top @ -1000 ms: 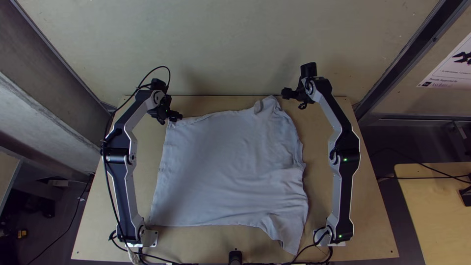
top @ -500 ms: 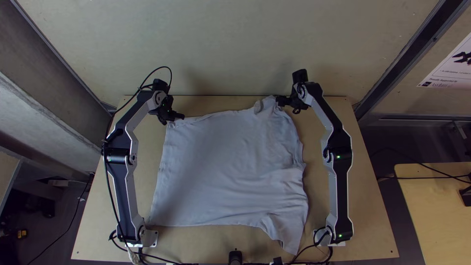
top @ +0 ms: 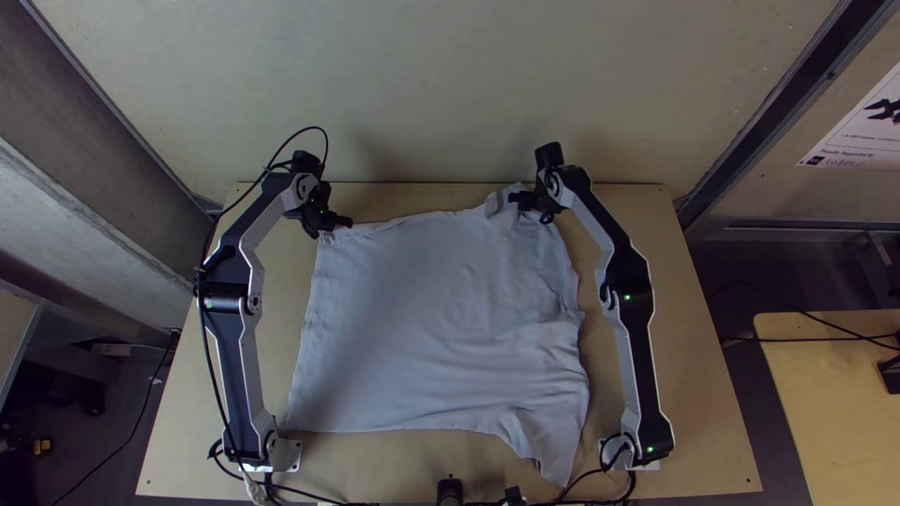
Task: Fold the t-shirt
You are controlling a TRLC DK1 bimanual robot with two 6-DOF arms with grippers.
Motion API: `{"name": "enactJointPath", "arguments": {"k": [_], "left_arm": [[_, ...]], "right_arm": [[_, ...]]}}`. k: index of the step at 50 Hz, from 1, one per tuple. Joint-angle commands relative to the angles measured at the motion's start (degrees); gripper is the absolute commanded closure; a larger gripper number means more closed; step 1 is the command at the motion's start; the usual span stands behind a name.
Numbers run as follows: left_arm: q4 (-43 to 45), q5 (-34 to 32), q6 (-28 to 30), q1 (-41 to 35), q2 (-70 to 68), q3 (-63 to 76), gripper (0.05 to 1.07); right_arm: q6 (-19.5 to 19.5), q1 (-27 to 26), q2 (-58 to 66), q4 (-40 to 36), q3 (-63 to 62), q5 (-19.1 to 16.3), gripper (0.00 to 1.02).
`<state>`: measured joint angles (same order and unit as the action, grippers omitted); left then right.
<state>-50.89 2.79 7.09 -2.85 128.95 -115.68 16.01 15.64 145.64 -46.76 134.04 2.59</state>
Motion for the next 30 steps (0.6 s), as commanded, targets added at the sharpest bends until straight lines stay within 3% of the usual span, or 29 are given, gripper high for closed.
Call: {"name": "enactJointPath", "arguments": {"k": [1, 9, 21, 30], "left_arm": [[0.09, -0.24, -0.85, -0.4, -0.36, 1.86, 1.04], [0.97, -0.85, -0.94, -0.49, -1.06, 0.89, 1.04], [-0.52, -3.23, -8.15, 0.13, 0.61, -6.14, 1.04], [-1.05, -4.37, -9.99, 0.04, 1.22, -9.04, 1.04]], "right_arm": [[-0.37, 0.27, 3.07, 0.18, 0.17, -0.3, 1.0], [0.25, -1.58, 0.43, 0.18, -0.27, -0.3, 1.0], [0.43, -4.65, -2.38, 0.53, -0.18, -0.3, 1.0], [0.43, -5.79, -3.35, 2.11, -0.18, -0.3, 1.0]]}}
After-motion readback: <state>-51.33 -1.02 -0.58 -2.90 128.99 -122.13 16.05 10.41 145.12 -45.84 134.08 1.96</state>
